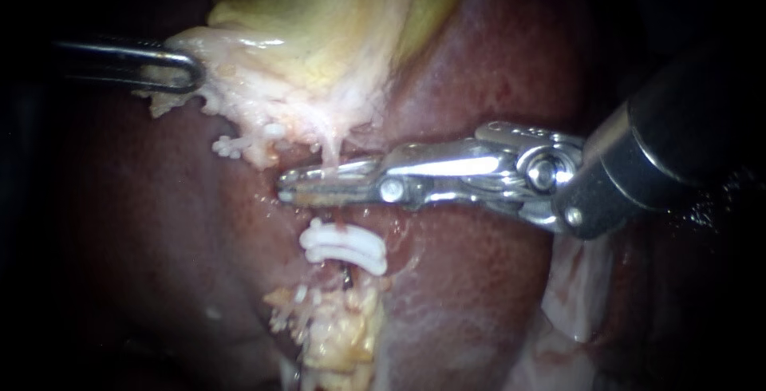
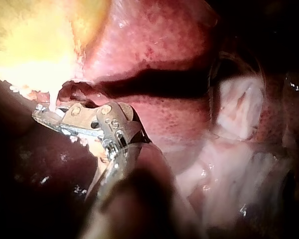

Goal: Going back third clip right tube

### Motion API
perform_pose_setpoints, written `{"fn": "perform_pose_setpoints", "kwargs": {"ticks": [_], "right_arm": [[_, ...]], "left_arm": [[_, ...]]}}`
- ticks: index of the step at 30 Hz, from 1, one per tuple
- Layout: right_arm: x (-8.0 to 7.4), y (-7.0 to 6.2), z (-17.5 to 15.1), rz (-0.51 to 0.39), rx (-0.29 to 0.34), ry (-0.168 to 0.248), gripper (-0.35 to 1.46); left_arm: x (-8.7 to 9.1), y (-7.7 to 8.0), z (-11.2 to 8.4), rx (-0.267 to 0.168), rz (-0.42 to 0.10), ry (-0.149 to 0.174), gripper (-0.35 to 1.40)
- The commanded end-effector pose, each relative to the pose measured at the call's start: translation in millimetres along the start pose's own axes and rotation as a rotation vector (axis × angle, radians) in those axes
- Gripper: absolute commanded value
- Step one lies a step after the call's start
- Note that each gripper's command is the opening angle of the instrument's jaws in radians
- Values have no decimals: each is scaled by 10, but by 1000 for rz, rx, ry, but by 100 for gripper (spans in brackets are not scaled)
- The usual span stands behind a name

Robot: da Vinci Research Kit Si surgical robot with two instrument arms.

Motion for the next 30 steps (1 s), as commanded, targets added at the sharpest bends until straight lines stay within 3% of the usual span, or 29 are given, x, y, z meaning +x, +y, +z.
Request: {"fn": "perform_pose_setpoints", "kwargs": {"ticks": [1, 2, 3, 8, 13, 16, 21, 26, 30], "right_arm": [[0, 1, 0, 9, 0, 6, -35], [0, 2, 1, 8, 5, 13, -26], [-1, 4, 3, 6, 13, 24, -4], [-6, 19, 15, -2, 31, 59, 37], [-16, 38, 22, -17, 10, 70, 43], [-19, 54, 22, -20, -32, 106, 44], [-21, 82, 12, -26, -66, 127, 45], [-20, 94, 1, -26, -97, 152, 45], [-21, 93, -2, -28, -111, 162, 46]], "left_arm": [[0, 0, 0, 0, 0, 0, -35], [0, 0, 0, 0, 0, 0, -35], [0, 0, 0, 0, 0, 0, -35], [0, 0, 0, 0, 0, 0, -35], [-1, 0, 1, 1, 1, 0, -35], [-1, 0, 1, 1, 1, 0, -35], [-1, 0, 1, 2, 1, 0, -35], [-1, 0, 1, 2, 1, 0, -35], [-2, 0, 1, 2, 1, 0, -35]]}}
